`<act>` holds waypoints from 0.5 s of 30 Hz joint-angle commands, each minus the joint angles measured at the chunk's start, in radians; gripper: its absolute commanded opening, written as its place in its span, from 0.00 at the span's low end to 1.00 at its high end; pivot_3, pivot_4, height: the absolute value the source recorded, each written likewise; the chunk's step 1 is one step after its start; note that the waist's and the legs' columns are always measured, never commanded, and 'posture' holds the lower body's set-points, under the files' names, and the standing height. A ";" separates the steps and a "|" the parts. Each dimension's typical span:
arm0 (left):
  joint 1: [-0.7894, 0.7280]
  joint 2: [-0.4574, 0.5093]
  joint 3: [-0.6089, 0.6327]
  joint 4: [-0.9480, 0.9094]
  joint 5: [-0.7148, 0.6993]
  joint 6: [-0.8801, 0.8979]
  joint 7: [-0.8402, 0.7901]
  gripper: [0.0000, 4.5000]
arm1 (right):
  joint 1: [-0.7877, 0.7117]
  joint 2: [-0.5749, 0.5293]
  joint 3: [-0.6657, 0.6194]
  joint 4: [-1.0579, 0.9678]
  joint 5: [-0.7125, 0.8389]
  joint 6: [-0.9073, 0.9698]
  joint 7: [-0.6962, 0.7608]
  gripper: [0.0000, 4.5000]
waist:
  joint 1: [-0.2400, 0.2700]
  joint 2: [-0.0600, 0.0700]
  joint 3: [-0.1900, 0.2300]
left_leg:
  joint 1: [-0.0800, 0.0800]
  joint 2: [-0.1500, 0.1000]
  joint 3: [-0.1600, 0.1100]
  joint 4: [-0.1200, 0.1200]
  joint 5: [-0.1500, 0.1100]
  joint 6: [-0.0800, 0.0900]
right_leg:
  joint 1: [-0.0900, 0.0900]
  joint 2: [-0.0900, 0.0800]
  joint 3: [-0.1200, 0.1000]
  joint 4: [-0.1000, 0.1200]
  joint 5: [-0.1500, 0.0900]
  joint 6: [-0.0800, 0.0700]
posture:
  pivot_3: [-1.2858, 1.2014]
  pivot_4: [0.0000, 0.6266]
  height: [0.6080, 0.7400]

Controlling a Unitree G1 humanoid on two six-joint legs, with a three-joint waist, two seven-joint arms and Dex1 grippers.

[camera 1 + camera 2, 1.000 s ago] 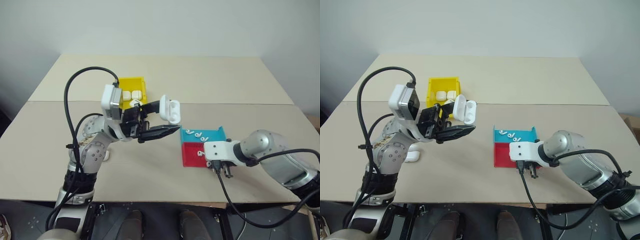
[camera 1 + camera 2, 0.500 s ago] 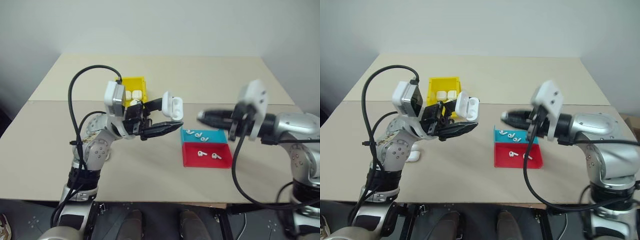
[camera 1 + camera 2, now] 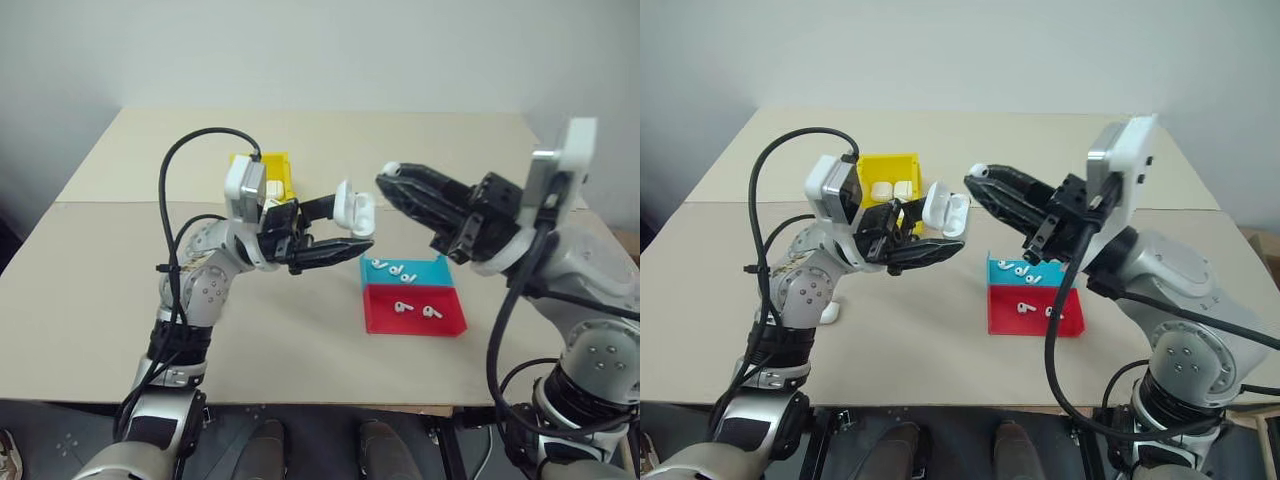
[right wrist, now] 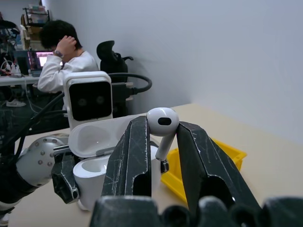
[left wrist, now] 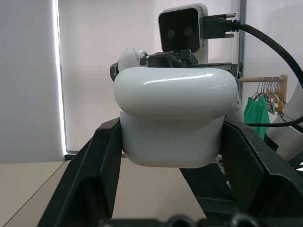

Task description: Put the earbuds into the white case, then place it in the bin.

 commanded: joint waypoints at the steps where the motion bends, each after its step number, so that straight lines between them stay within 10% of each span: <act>1: -0.017 0.005 0.000 -0.019 0.000 0.005 -0.015 0.62 | 0.005 -0.025 0.022 -0.024 0.032 -0.049 -0.013 0.14 | 0.000 0.000 0.000 | 0.000 0.000 0.000 0.000 0.000 0.000 | 0.000 0.000 0.000 0.000 0.000 0.000 | 0.52 0.24 1.00; 15: -0.008 0.007 0.006 -0.049 0.005 0.016 -0.014 0.62 | 0.044 -0.118 0.160 0.008 -0.063 -0.144 -0.025 0.14 | 0.000 0.000 0.000 | 0.000 0.000 0.000 0.000 0.000 0.000 | 0.000 0.000 0.000 0.000 0.000 0.000 | 0.52 0.24 1.00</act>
